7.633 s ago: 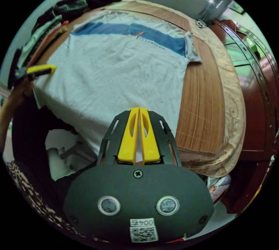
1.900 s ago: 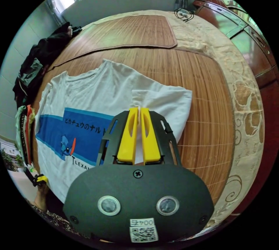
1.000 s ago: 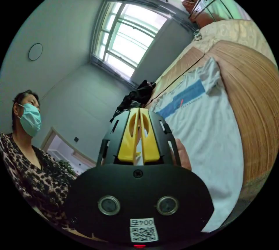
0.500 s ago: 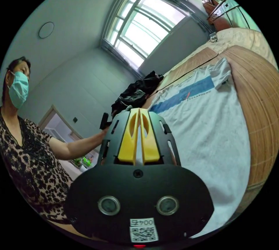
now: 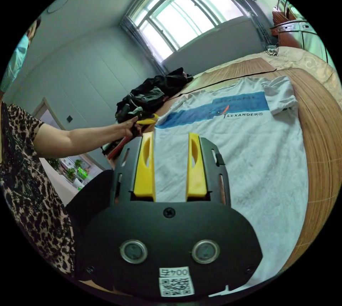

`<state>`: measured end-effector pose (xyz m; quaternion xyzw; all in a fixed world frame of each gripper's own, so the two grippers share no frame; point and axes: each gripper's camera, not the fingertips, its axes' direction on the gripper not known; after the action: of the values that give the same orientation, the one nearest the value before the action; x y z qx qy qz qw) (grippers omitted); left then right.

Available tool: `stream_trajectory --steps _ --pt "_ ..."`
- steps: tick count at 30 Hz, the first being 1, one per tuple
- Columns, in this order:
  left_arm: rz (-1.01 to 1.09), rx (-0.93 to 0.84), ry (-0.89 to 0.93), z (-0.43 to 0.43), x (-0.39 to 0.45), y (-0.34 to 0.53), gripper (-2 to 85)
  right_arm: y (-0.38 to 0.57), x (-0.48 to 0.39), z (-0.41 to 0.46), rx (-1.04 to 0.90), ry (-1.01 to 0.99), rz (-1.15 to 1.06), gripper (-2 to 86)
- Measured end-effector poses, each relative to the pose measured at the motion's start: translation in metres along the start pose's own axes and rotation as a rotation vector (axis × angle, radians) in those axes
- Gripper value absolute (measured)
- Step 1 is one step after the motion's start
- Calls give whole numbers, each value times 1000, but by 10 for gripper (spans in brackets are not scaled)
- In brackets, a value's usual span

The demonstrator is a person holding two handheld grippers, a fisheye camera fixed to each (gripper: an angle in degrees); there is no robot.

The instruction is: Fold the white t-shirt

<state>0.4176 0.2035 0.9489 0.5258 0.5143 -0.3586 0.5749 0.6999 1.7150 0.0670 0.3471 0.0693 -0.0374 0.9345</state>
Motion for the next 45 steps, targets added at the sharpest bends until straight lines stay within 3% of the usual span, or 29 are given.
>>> stream_trajectory --steps 9,12,18,21,27,30,33,37,40,42,44,45 --pt "41 -36 -52 38 47 7 34 -10 -19 32 -94 134 13 159" --pt "102 143 0 6 73 37 22 -16 -26 39 -105 153 5 157" --pt "471 265 76 -39 199 107 16 -26 -43 48 -75 209 -10 151" --pt "796 243 -82 -27 299 157 17 -34 -47 52 -69 207 -1 148" --pt "1347 159 -455 52 417 270 30 -50 -52 60 -78 204 18 138" --pt "1491 103 -574 85 430 306 52 -59 -55 63 -81 203 18 131" --pt "1622 -68 -742 128 424 334 94 -71 -59 68 -98 207 12 122" --pt "1583 -74 -798 111 424 327 150 -98 -63 79 -176 93 52 107" --pt "1391 15 -602 50 411 295 167 -127 -76 89 -177 75 6 95" --pt "1162 44 -332 6 378 261 165 -148 -83 100 -187 70 -27 90" --pt "749 60 144 -26 289 214 155 -174 -90 116 -199 54 -57 82" --pt "659 68 238 -26 264 206 152 -195 -95 130 -208 51 -79 75"
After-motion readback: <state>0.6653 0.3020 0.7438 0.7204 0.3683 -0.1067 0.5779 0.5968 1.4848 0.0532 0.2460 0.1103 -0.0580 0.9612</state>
